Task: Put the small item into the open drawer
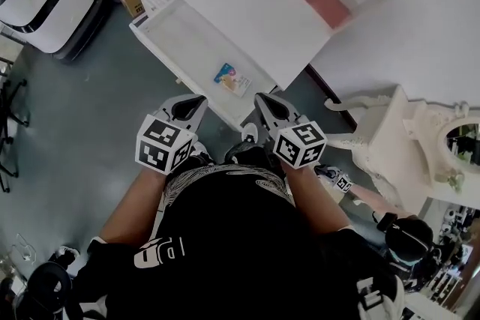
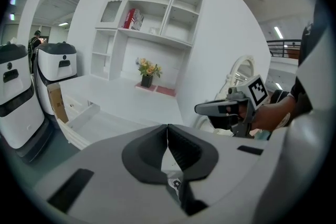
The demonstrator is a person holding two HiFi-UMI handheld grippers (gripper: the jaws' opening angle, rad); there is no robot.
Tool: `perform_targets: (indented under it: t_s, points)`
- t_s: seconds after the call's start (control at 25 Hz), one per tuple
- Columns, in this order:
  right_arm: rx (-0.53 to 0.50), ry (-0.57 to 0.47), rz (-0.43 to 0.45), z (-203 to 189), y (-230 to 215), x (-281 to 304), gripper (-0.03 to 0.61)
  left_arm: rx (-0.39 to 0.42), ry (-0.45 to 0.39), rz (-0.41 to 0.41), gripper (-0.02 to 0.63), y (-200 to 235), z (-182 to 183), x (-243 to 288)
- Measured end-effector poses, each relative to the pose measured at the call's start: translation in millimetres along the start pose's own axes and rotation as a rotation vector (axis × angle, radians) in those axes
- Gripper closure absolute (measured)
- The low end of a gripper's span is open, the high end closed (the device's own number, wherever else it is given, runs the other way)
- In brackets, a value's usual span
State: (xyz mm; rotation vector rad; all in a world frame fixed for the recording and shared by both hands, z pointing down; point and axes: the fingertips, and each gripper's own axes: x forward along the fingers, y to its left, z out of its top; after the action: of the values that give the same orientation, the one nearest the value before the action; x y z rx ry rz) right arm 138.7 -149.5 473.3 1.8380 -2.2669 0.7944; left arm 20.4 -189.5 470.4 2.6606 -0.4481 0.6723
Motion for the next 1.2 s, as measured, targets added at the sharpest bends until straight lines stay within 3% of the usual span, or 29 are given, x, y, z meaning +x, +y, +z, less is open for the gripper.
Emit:
perform_targets:
  t_s: [0.36, 0.72, 1.04, 1.2]
  points:
    - [-0.052, -0.035, 0.024, 9, -1, -25, 0.571, 0.000, -0.027, 0.025, 0.598, -24, 3, -2]
    - [-0.138, -0.007, 0.105, 3, 4, -65, 0.571, -0.062, -0.088, 0.071, 0.598, -70, 13, -3]
    - [-0.101, -0.008, 0.160, -19, 2, -109, 0.571, -0.066, -0.088, 0.146, 0.598, -106, 5, -12]
    - [-0.062, -0.012, 0.187, -29, 1, -128, 0.571, -0.067, -0.061, 0.141, 0.598, -139, -7, -11]
